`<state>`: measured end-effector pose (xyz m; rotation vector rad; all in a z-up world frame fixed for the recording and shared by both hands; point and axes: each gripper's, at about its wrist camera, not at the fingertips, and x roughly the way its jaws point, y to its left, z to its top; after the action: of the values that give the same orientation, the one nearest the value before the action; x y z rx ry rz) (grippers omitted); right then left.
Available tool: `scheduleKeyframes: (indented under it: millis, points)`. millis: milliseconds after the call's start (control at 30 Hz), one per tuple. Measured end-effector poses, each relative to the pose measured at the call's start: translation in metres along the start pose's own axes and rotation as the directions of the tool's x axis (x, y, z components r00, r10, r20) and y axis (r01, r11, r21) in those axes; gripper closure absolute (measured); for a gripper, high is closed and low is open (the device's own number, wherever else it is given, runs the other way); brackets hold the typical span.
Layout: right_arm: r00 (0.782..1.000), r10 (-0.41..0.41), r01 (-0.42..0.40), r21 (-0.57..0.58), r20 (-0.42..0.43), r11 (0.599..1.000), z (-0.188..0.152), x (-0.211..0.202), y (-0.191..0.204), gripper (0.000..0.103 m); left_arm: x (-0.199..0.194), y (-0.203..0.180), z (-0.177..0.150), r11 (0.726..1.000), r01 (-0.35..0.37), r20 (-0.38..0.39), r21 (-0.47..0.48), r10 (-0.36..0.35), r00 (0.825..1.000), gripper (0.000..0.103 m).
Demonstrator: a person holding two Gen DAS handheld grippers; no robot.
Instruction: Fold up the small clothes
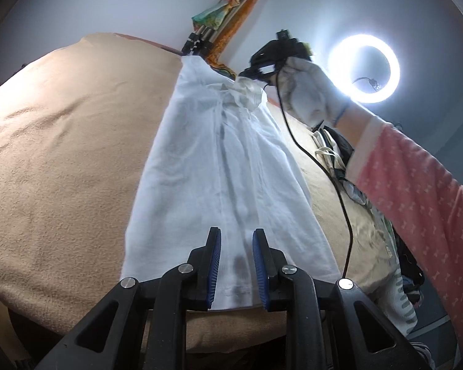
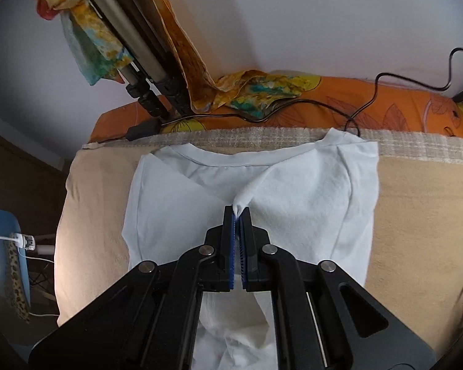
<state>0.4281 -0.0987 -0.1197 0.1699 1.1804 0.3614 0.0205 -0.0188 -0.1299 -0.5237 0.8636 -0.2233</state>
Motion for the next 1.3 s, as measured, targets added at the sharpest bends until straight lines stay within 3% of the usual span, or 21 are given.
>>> scheduleKeyframes:
  millis: [100, 133, 200, 267, 433, 567, 767, 900, 1000, 1133, 1200, 1300]
  points:
    - [0.998, 0.045, -0.044, 0.035, -0.048, 0.998, 0.004, 0.027, 0.001, 0.09, 0.0, 0.004, 0.001, 1.0, -0.014, -0.001, -0.007, 0.014, 1.0, 0.083]
    - [0.997, 0.058, -0.056, 0.043, -0.05, 0.998, 0.004, 0.03, 0.002, 0.081, -0.001, 0.004, 0.001, 1.0, -0.019, 0.001, -0.007, 0.019, 1.0, 0.083]
    - [0.997, 0.076, -0.075, 0.032, -0.022, 0.997, 0.002, 0.022, 0.004, 0.075, -0.004, 0.005, 0.002, 1.0, -0.027, 0.009, -0.007, 0.027, 1.0, 0.083]
    - [0.994, 0.109, -0.11, 0.035, 0.025, 0.993, -0.001, 0.001, 0.002, 0.065, -0.008, 0.005, 0.004, 0.999, -0.036, 0.019, -0.002, 0.036, 0.999, 0.083]
    - [0.974, 0.161, -0.171, 0.048, 0.162, 0.984, -0.033, -0.089, -0.02, 0.065, -0.023, 0.004, 0.011, 0.997, -0.067, 0.067, 0.025, 0.066, 0.996, 0.081]
    - [0.97, 0.119, -0.132, 0.05, 0.213, 0.99, -0.088, -0.157, -0.041, 0.065, -0.039, 0.01, 0.018, 0.995, -0.089, 0.09, 0.039, 0.086, 0.992, 0.072]
    - [0.981, 0.034, -0.045, 0.049, 0.191, 0.998, -0.217, -0.211, -0.057, 0.065, -0.051, 0.029, 0.02, 0.994, -0.106, 0.055, 0.015, 0.105, 0.993, 0.067]
    - [0.989, 0.042, -0.044, 0.007, 0.144, 0.999, -0.298, -0.216, -0.045, 0.065, -0.052, 0.022, 0.012, 0.995, -0.086, 0.015, 0.053, 0.085, 0.996, 0.068]
    - [0.99, 0.02, -0.021, 0.004, 0.137, 1.0, -0.341, -0.213, -0.04, 0.065, -0.043, -0.004, 0.003, 0.992, -0.03, -0.025, 0.122, 0.033, 0.999, 0.068]
    - [0.993, 0.006, -0.008, 0.019, 0.114, 1.0, -0.38, -0.203, -0.042, 0.065, -0.014, -0.042, -0.006, 0.977, 0.031, -0.102, 0.21, -0.009, 0.995, 0.068]
    - [0.995, 0.011, -0.014, 0.023, 0.101, 1.0, -0.396, -0.194, -0.042, 0.065, 0.005, -0.054, -0.01, 0.971, 0.032, -0.148, 0.237, 0.004, 0.989, 0.068]
    - [0.995, -0.021, 0.024, -0.03, 0.099, 0.999, -0.423, -0.19, -0.035, 0.065, 0.031, -0.056, -0.008, 0.977, 0.025, -0.203, 0.213, 0.02, 0.979, 0.068]
